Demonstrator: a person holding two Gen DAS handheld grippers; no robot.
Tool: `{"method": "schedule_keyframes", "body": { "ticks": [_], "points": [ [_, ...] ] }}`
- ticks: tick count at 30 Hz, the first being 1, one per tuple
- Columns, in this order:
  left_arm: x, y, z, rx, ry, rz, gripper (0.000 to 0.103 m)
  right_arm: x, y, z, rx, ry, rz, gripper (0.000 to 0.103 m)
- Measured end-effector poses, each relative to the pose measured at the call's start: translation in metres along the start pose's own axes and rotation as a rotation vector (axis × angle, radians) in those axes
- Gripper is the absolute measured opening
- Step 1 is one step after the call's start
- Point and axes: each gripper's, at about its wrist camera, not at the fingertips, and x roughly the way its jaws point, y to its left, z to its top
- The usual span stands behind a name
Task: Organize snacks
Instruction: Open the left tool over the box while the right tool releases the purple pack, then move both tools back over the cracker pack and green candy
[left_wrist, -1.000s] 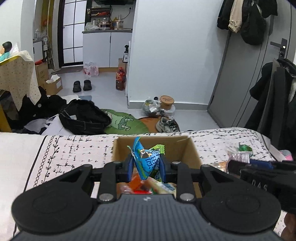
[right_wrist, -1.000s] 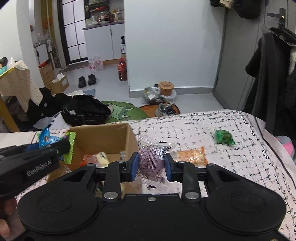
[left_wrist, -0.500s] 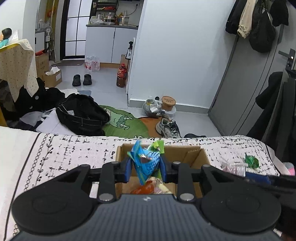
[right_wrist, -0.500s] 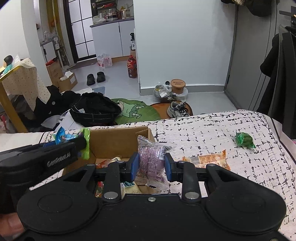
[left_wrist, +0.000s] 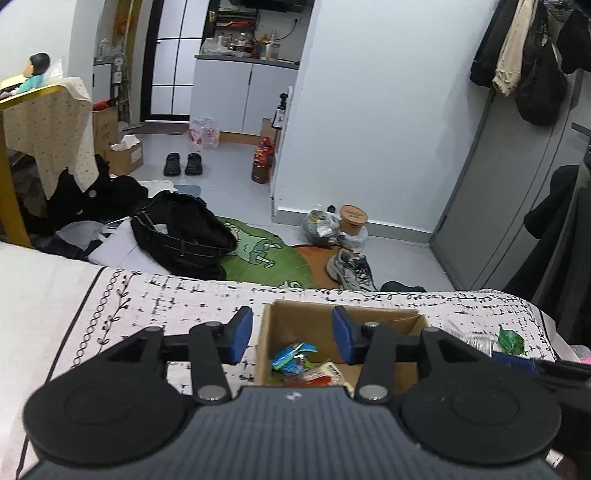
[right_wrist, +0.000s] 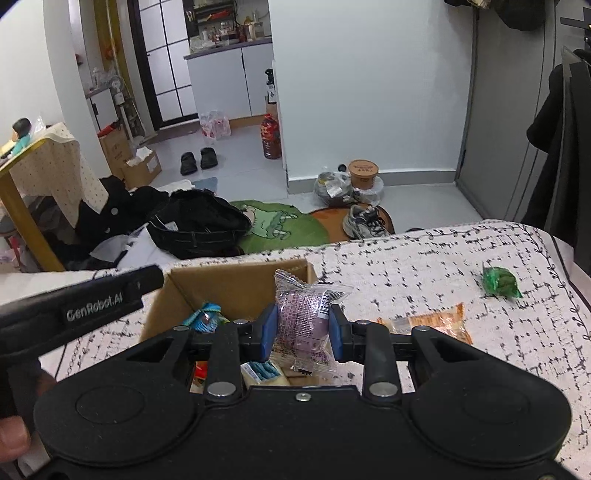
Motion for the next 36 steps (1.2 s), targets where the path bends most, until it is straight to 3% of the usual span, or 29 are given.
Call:
{"method": "schedule_keyframes", "body": {
  "ticks": [10, 13, 14, 17, 23, 26, 29, 36],
  "points": [
    [0.004, 0.01, 0.0, -0.014, 0.02, 0.022, 0.047, 0.012, 0.009, 0.019, -0.006, -0.036, 0.039, 0.029],
    [0.005, 0.011, -0.001, -0.019, 0.024, 0.023, 0.048, 0.016, 0.012, 0.023, 0.001, -0.032, 0.093, 0.03],
    [0.006, 0.011, -0.001, -0.02, 0.027, 0.024, 0.048, 0.018, 0.013, 0.024, -0.005, -0.031, 0.096, 0.032],
    [0.007, 0.013, -0.001, -0.021, 0.032, 0.025, 0.05, 0.018, 0.012, 0.026, 0.008, -0.043, 0.074, 0.059],
    [0.004, 0.005, -0.004, -0.005, 0.026, 0.02, 0.067, 0.015, -0.011, 0.025, 0.048, -0.022, 0.047, 0.062],
    [0.002, -0.006, -0.007, 0.009, 0.016, 0.016, 0.072, 0.01, -0.02, 0.017, 0.042, -0.021, 0.013, 0.07],
    [0.0, -0.017, -0.011, 0.022, 0.013, 0.001, 0.076, 0.004, -0.03, 0.007, 0.034, -0.017, -0.025, 0.076],
    [-0.002, -0.04, -0.02, 0.017, 0.018, -0.034, 0.08, -0.006, -0.054, -0.004, 0.032, 0.007, -0.079, 0.08]
  ]
}}
